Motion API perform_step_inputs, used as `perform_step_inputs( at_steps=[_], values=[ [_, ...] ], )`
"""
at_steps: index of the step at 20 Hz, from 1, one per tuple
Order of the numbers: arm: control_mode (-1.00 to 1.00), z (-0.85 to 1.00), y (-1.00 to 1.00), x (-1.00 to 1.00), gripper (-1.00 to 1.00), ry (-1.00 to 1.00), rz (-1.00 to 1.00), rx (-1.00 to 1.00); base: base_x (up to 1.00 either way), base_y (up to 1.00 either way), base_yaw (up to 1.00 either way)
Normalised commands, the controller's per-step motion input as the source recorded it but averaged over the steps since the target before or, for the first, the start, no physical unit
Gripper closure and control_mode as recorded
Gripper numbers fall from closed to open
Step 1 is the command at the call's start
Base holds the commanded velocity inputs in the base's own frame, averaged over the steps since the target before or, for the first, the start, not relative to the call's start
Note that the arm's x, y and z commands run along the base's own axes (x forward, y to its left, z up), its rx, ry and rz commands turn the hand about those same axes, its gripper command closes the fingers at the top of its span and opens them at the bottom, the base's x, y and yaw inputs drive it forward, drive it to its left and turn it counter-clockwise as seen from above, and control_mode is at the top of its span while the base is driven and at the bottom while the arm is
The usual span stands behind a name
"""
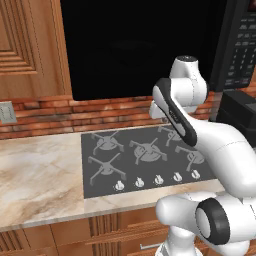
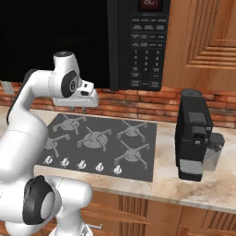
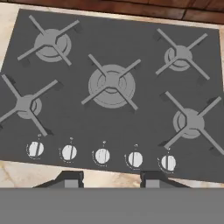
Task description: The microwave is finished heating the shrimp and squash. Take the bowl containing the food and place it on the dining counter.
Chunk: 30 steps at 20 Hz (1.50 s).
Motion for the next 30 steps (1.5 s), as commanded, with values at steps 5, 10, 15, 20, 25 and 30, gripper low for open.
perform_step_inputs(
  at_steps=[5,10,15,20,25,30],
  values=[
    [-1.00,-0.01,0.00,0.00,-1.00,-0.01,0.00,0.00,0.00,0.00,0.00],
    [-1.00,0.00,0.00,-0.38,-1.00,-0.06,0.00,0.02,0.00,0.00,0.00],
    [-1.00,0.08,-0.01,-0.67,-1.00,-0.31,0.00,0.03,0.00,0.00,0.00],
    [-1.00,0.35,-0.25,-0.76,-1.00,-0.47,0.00,0.09,0.00,0.00,0.00],
    [-1.00,0.54,-0.44,-0.69,-1.00,-0.45,0.00,0.08,0.00,0.00,0.00],
    [-1.00,0.65,-0.51,-0.43,-1.00,-0.35,0.00,0.10,0.00,0.00,0.00]
  ],
)
